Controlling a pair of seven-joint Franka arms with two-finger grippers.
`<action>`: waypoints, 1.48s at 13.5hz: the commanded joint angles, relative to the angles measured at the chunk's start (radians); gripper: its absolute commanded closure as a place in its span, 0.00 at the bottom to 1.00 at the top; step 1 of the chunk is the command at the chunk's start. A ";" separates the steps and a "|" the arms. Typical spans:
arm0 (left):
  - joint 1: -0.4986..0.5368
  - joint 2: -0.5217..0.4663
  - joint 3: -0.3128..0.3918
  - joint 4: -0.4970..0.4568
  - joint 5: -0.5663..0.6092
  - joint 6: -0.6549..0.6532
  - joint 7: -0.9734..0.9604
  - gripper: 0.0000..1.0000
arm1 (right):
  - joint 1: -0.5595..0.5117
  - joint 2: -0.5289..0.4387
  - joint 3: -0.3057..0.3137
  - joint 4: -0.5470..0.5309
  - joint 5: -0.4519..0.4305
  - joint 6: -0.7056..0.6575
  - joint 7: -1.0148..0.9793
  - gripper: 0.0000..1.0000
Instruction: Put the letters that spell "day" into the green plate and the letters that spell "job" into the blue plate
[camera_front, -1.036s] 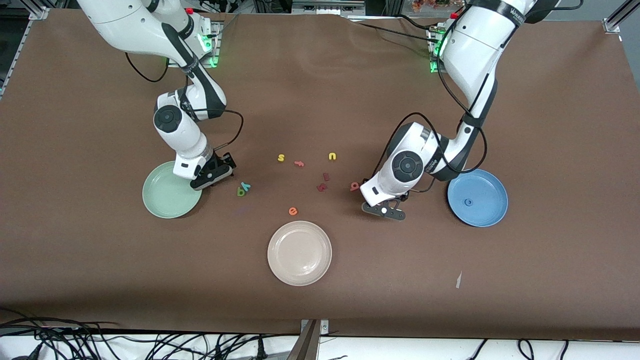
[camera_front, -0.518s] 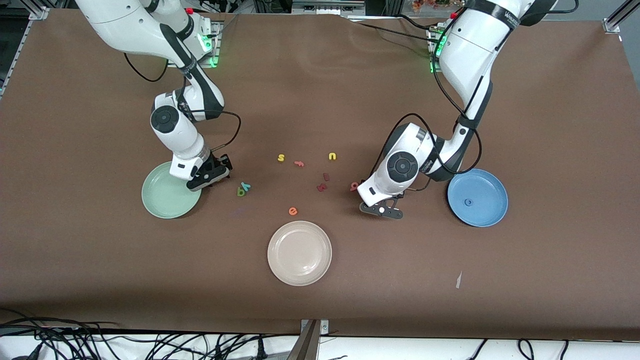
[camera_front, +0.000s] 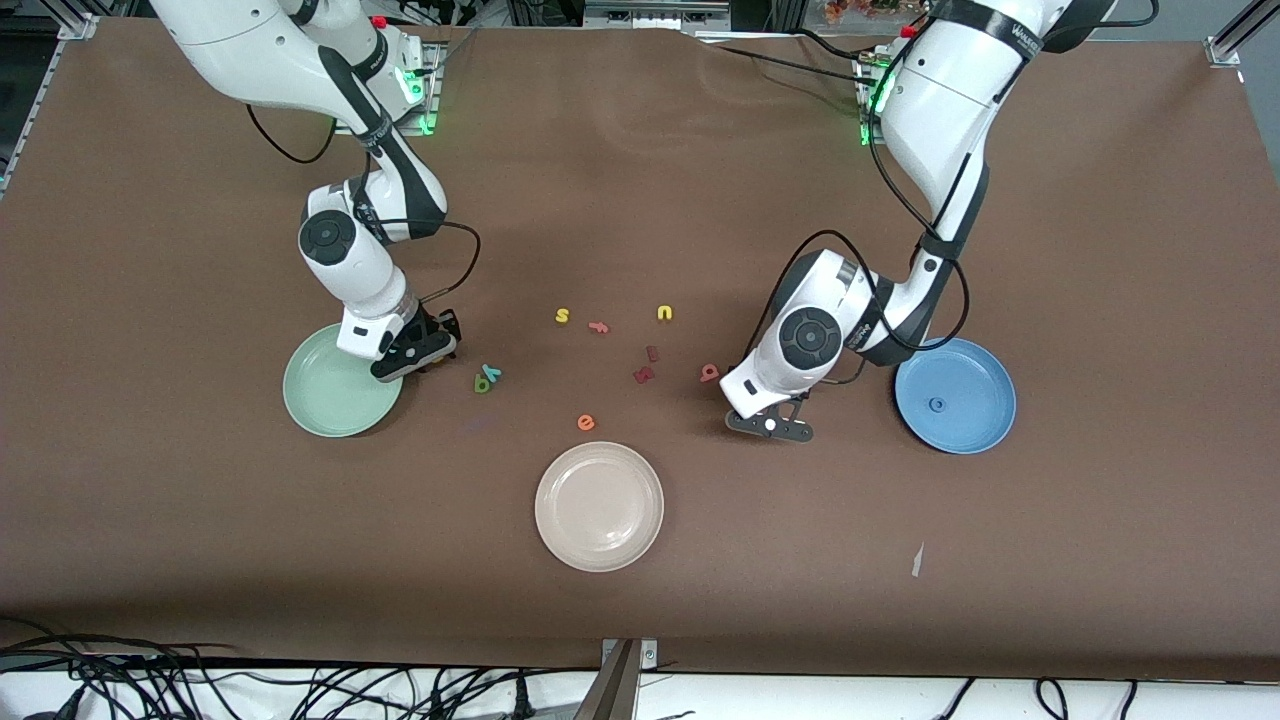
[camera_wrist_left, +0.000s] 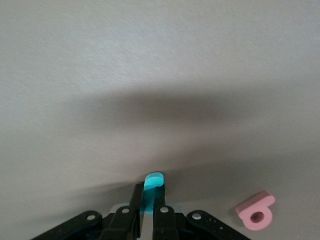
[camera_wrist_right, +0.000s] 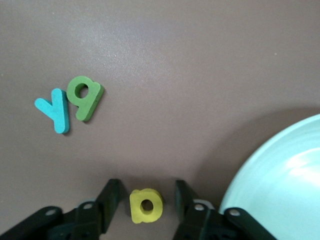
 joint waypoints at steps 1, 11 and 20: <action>0.053 -0.056 0.001 0.022 0.012 -0.109 0.050 1.00 | -0.007 -0.003 -0.005 -0.035 -0.004 0.018 -0.016 0.54; 0.415 -0.146 0.003 -0.001 0.108 -0.349 0.627 1.00 | -0.007 -0.046 -0.005 -0.029 -0.006 -0.021 -0.017 0.73; 0.338 -0.107 -0.020 0.060 0.043 -0.352 0.393 0.00 | -0.016 -0.111 -0.091 0.209 -0.004 -0.434 -0.163 0.73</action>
